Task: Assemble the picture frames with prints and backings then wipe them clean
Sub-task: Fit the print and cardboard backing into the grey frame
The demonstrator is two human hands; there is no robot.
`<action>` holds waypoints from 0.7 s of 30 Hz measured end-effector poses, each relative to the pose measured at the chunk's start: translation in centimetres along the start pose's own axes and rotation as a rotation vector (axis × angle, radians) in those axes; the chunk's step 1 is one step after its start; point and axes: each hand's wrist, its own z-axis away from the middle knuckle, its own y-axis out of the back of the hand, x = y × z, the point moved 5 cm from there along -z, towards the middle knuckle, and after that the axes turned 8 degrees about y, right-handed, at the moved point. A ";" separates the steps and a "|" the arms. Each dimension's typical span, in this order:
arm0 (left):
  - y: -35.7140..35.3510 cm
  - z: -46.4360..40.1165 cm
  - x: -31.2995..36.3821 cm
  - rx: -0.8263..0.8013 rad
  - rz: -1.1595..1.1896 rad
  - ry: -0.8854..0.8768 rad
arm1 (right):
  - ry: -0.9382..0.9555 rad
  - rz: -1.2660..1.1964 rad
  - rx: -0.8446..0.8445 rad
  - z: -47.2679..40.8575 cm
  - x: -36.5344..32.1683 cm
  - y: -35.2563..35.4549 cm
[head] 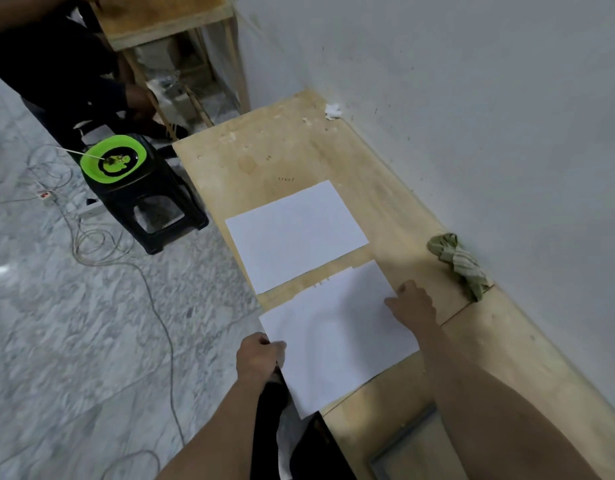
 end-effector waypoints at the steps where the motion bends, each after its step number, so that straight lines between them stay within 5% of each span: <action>1: 0.1 0.5 -0.1 0.003 0.055 -0.011 | -0.001 0.008 0.007 0.3 0.3 0.0; 6: 0.1 1.4 0.3 -0.227 0.295 -0.014 | -0.051 0.002 0.003 1.4 1.0 0.8; 13: 1.1 3.7 1.5 -0.601 0.490 0.052 | -0.072 -0.403 -0.197 3.1 1.7 0.6; 17: 1.9 4.6 2.2 -0.502 0.324 -0.006 | -0.155 -0.567 -0.138 4.6 3.0 1.5; 21: 1.9 4.6 3.8 -0.323 0.127 -0.068 | -0.120 -0.482 -0.020 6.6 5.6 3.7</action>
